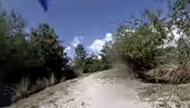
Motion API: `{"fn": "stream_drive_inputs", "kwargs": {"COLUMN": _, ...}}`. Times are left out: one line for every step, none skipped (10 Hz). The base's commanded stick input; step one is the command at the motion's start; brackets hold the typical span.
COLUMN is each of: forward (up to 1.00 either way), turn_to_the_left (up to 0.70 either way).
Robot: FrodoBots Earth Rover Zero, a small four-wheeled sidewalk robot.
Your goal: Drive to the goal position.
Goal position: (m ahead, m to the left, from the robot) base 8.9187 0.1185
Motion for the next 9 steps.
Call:
{"fn": "stream_drive_inputs", "kwargs": {"forward": 0.44, "turn_to_the_left": 0.02}}
{"fn": "stream_drive_inputs", "kwargs": {"forward": 0.44, "turn_to_the_left": 0.02}}
{"fn": "stream_drive_inputs", "kwargs": {"forward": 0.44, "turn_to_the_left": 0.02}}
{"fn": "stream_drive_inputs", "kwargs": {"forward": 0.44, "turn_to_the_left": 0.02}}
{"fn": "stream_drive_inputs", "kwargs": {"forward": 0.44, "turn_to_the_left": 0.02}}
{"fn": "stream_drive_inputs", "kwargs": {"forward": 0.44, "turn_to_the_left": 0.02}}
{"fn": "stream_drive_inputs", "kwargs": {"forward": 0.44, "turn_to_the_left": 0.02}}
{"fn": "stream_drive_inputs", "kwargs": {"forward": 0.44, "turn_to_the_left": 0.02}}
{"fn": "stream_drive_inputs", "kwargs": {"forward": 0.44, "turn_to_the_left": 0.02}}
